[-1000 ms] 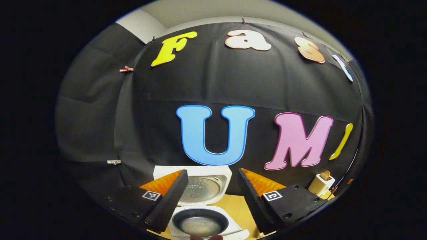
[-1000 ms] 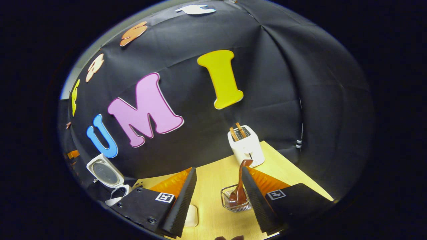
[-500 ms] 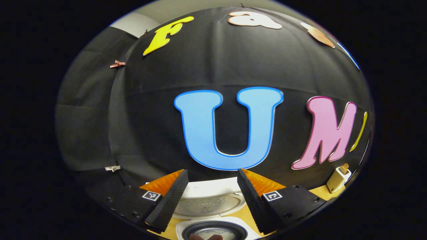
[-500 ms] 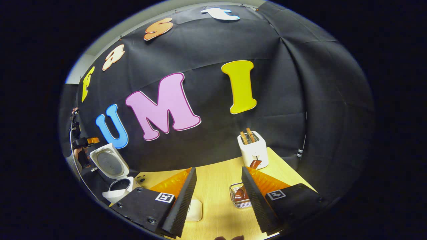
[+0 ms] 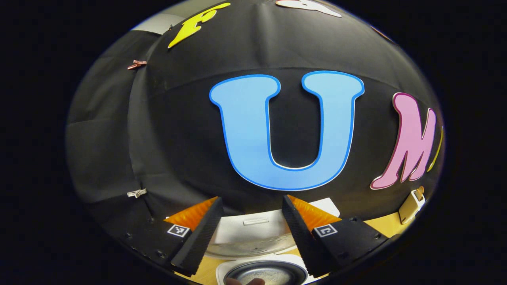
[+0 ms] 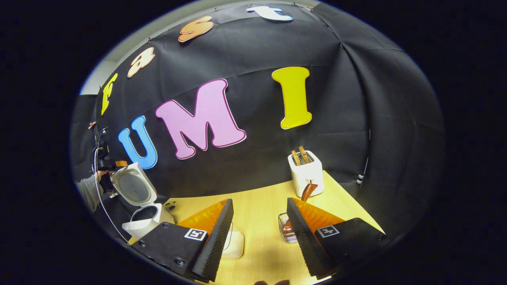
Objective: Close the left gripper, press the button to open the rice cooker; take a wooden spoon from the chopstick holder with the right hand, scoop a spoonful of rice and pour it into the rice cooker, then put the wooden spoon back into the chopstick holder.
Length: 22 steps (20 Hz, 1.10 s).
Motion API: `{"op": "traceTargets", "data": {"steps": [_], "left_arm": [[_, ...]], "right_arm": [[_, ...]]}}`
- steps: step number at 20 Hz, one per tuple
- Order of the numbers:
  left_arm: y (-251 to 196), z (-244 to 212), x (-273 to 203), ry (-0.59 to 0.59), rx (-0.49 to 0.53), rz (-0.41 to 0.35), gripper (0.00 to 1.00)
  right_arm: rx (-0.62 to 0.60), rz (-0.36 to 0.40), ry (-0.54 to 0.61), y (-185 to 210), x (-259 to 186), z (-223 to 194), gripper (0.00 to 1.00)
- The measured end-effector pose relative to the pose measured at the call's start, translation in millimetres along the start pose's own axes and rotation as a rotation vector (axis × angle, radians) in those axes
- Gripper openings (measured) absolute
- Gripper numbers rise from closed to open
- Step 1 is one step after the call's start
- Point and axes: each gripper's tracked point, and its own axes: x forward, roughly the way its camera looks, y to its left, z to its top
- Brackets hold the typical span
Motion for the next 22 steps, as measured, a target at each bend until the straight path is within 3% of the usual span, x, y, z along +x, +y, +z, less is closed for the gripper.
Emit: {"op": "traceTargets", "data": {"steps": [8, 14, 22], "left_arm": [[-20.7, -41.0, -61.9, 0.069, 0.040, -0.045, 0.99], [-37.9, -93.3, -117.4, 0.201, 0.043, -0.066, 0.99], [-53.0, -178.7, -155.0, 0.437, -0.025, -0.086, 0.99]], "right_arm": [[0.012, 0.021, 0.006, 3.6, 8.9, -7.7, 0.85], [0.042, 0.024, 0.026, -5.4, 14.1, -20.3, 0.84], [0.051, 0.045, 0.067, -13.5, 21.4, -37.8, 0.85]]}}
